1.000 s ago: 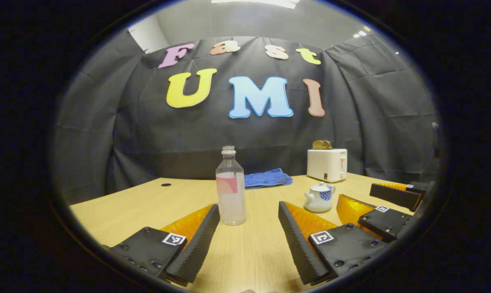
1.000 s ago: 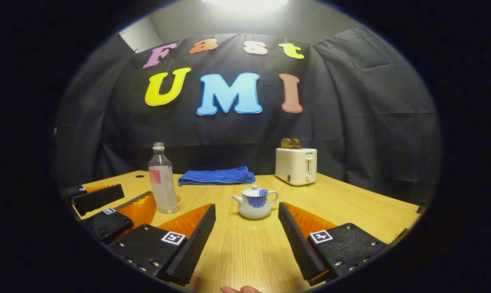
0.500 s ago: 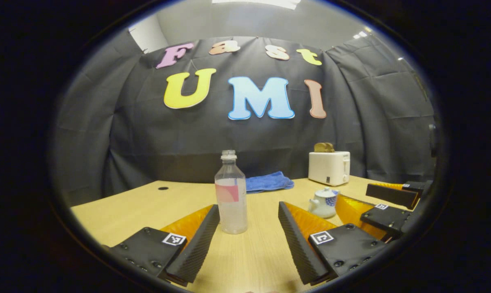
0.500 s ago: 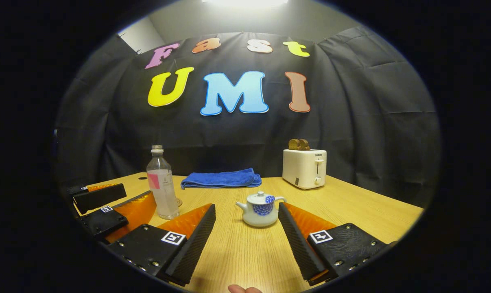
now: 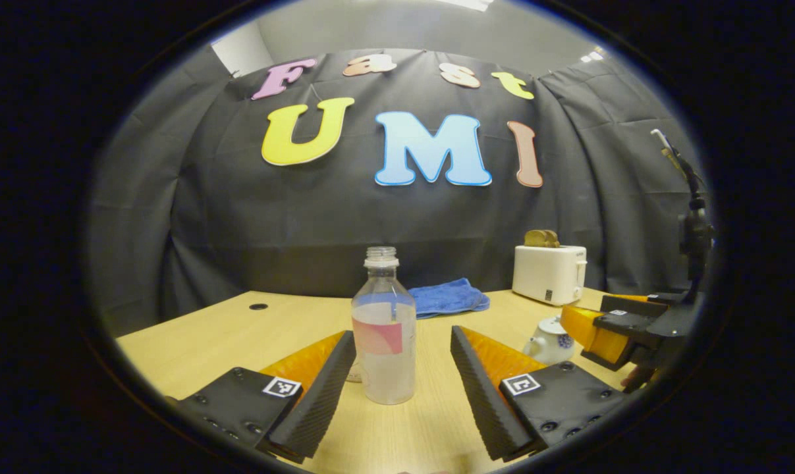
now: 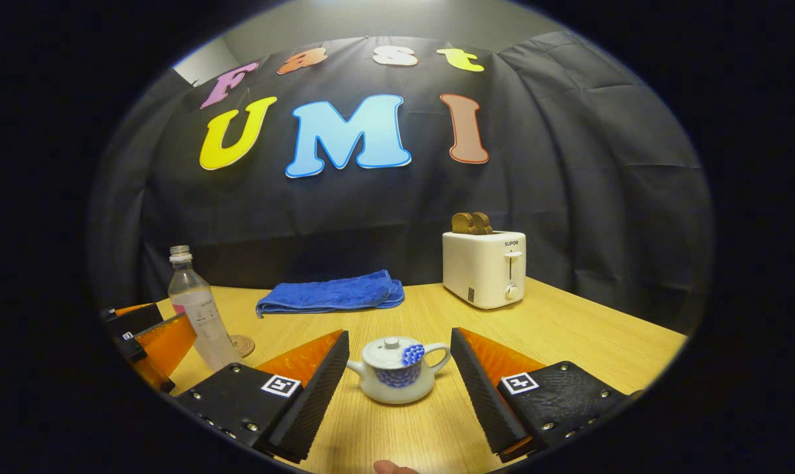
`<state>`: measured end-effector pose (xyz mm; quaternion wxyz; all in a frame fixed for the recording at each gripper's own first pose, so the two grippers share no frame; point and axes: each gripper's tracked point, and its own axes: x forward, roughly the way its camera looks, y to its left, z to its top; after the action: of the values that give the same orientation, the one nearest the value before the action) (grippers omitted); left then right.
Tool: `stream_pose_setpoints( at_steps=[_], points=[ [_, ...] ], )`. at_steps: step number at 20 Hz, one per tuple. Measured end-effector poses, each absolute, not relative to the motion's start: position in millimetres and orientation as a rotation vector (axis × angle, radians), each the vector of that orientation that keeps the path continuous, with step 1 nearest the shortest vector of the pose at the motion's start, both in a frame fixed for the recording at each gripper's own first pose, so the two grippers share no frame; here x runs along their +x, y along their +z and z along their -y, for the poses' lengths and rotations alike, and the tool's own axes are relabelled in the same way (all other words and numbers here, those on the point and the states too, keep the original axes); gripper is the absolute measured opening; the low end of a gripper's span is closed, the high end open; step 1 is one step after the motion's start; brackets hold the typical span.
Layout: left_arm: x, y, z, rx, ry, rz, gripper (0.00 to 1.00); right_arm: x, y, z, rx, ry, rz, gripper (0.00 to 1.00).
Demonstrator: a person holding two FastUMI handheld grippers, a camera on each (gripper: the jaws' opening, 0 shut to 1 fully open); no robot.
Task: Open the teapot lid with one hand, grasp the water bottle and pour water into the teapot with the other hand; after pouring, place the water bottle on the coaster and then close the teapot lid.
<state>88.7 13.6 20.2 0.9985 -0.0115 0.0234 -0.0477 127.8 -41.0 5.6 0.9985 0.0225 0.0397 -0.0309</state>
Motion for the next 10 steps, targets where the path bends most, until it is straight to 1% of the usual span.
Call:
stream_pose_setpoints(
  at_steps=[8, 9, 10],
  points=[
    [100.7, 21.9, -16.6, -0.013, -0.099, -0.064, 1.0, 161.2, -8.4, 37.9, -0.004, -0.045, -0.138, 0.94],
    [99.5, 20.9, -16.8, -0.016, -0.1, -0.067, 1.0, 165.0, -12.3, 36.2, 0.005, -0.034, -0.155, 0.85],
    [99.3, 21.9, -17.1, -0.021, -0.102, -0.068, 1.0, 164.6, -10.6, 34.4, 0.025, -0.029, -0.162, 0.82]
  ],
)
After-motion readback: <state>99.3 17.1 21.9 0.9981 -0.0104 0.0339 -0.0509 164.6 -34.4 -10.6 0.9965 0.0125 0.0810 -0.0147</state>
